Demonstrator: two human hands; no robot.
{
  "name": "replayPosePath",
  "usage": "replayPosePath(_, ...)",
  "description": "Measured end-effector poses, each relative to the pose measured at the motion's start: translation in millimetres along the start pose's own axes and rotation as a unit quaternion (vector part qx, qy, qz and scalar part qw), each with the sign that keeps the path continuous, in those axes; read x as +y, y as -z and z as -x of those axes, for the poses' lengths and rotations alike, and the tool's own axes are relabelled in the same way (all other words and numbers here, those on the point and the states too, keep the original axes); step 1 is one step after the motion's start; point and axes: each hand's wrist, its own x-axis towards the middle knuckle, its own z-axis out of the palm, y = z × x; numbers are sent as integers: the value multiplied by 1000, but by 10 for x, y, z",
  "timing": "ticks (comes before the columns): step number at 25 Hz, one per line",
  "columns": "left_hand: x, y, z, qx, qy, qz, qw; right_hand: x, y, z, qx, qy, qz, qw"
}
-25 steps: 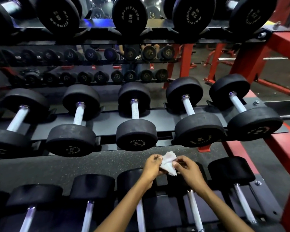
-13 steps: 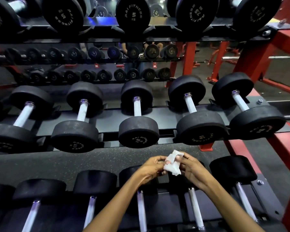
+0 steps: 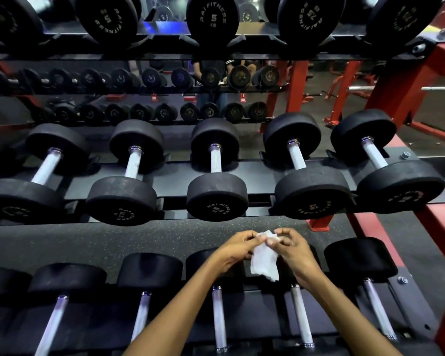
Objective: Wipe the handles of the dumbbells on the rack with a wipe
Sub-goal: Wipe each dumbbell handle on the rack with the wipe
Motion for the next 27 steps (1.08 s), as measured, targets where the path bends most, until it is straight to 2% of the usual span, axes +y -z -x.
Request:
replayPosePath(3, -14, -38, -27, 65, 36, 117, 990, -46, 19, 14, -38, -41, 10, 998)
replayPosePath(7, 1, -47, -20, 158, 51, 253, 953, -50, 54, 27, -90, -55, -9, 994)
replayPosePath(9, 8, -68, 25, 135, 74, 271, 950, -44, 46, 37, -91, -39, -10, 995)
replayPosePath(12, -53, -114, 99, 50, 92, 178, 978, -40, 35, 30, -20, -8, -9, 1000)
replayPosePath(16, -129, -124, 69, 97, 6, 108, 989, 11, 53, -32, 39, 10, -6, 999)
replayPosePath(19, -162, -114, 15, 137, -47, 41, 989, -13, 67, -25, -6, -18, -23, 1000)
replayPosePath(22, -196, -104, 6, 157, -67, 2, 985, -48, 78, 3, -59, -43, 2, 997)
replayPosePath(27, -206, -110, -11, 172, -94, -28, 980, -16, 61, -15, -31, -20, 25, 999)
